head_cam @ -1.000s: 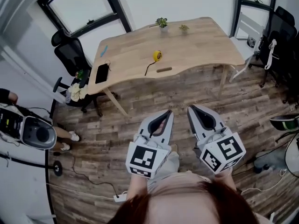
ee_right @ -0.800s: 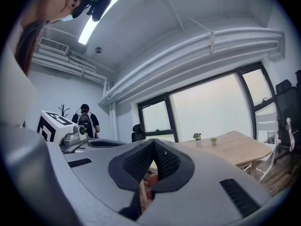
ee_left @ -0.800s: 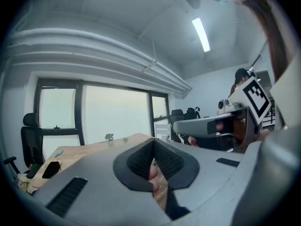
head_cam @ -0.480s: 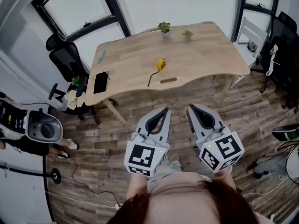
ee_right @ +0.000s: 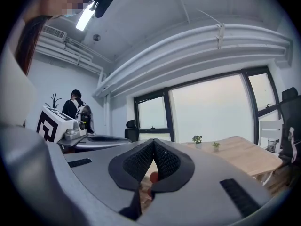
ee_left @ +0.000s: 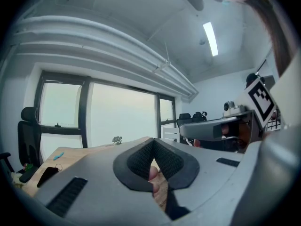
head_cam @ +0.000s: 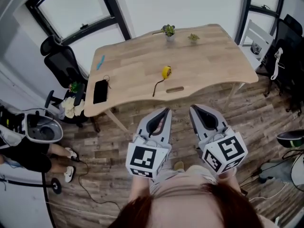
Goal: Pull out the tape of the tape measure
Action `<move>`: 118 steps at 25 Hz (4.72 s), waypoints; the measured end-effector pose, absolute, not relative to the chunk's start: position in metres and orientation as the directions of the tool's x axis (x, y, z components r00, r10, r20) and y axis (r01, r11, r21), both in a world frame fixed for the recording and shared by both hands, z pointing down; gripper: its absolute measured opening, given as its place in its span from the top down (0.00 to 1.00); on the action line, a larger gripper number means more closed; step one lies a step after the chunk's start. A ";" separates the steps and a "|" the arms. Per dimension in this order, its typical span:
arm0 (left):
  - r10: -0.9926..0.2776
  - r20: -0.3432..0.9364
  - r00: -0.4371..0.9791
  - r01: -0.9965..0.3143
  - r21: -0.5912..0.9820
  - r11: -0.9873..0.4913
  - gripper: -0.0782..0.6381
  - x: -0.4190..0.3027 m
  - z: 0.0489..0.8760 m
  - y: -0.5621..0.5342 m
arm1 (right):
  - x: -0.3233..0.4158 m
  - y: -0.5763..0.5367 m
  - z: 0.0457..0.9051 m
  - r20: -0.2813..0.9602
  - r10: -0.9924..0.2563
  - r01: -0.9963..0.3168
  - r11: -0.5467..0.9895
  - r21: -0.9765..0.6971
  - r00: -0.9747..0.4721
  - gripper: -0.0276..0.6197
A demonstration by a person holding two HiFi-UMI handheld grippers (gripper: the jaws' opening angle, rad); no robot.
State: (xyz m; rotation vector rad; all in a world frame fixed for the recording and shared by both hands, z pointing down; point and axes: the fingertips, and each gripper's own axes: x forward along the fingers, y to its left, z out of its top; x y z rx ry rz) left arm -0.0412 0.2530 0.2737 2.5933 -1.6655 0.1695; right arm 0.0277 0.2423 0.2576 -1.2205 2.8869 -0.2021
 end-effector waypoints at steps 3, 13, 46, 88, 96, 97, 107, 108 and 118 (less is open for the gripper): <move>-0.902 0.117 0.415 -0.908 -0.002 -0.419 0.89 -0.050 0.280 0.238 | 0.020 0.231 0.261 0.059 -0.717 -0.719 0.688 -0.101 -0.694 0.96; -0.902 0.156 0.403 -0.913 -0.005 -0.409 0.89 -0.061 0.294 0.194 | 0.018 0.183 0.265 0.067 -0.739 -0.742 0.663 -0.100 -0.670 0.96; -0.912 0.307 0.272 -0.960 0.024 -0.279 0.77 -0.095 0.357 -0.048 | 0.013 -0.086 0.278 0.075 -0.682 -0.685 0.714 -0.144 -0.727 0.96; -0.711 0.588 0.385 -0.904 0.086 -0.418 0.56 -0.115 0.584 -0.134 | -0.012 -0.213 0.338 0.216 -0.692 -0.724 0.671 -0.158 -0.689 0.96; -0.677 0.621 0.395 -0.899 0.109 -0.425 0.56 -0.113 0.613 -0.143 | -0.009 -0.223 0.349 0.256 -0.707 -0.749 0.647 -0.144 -0.660 0.96; -0.675 0.623 0.395 -0.898 0.106 -0.428 0.56 -0.113 0.615 -0.144 | -0.008 -0.224 0.351 0.260 -0.709 -0.752 0.643 -0.144 -0.656 0.96; -0.637 0.654 0.408 -0.881 0.098 -0.463 0.57 -0.106 0.632 -0.152 | -0.006 -0.228 0.363 0.304 -0.719 -0.776 0.614 -0.144 -0.625 0.96; -0.636 0.659 0.401 -0.883 0.093 -0.460 0.57 -0.107 0.635 -0.153 | -0.005 -0.227 0.363 0.307 -0.720 -0.778 0.611 -0.144 -0.622 0.96; -0.645 0.671 0.365 -0.893 0.058 -0.446 0.64 -0.109 0.639 -0.155 | 0.005 -0.220 0.370 0.321 -0.732 -0.795 0.589 -0.143 -0.600 0.96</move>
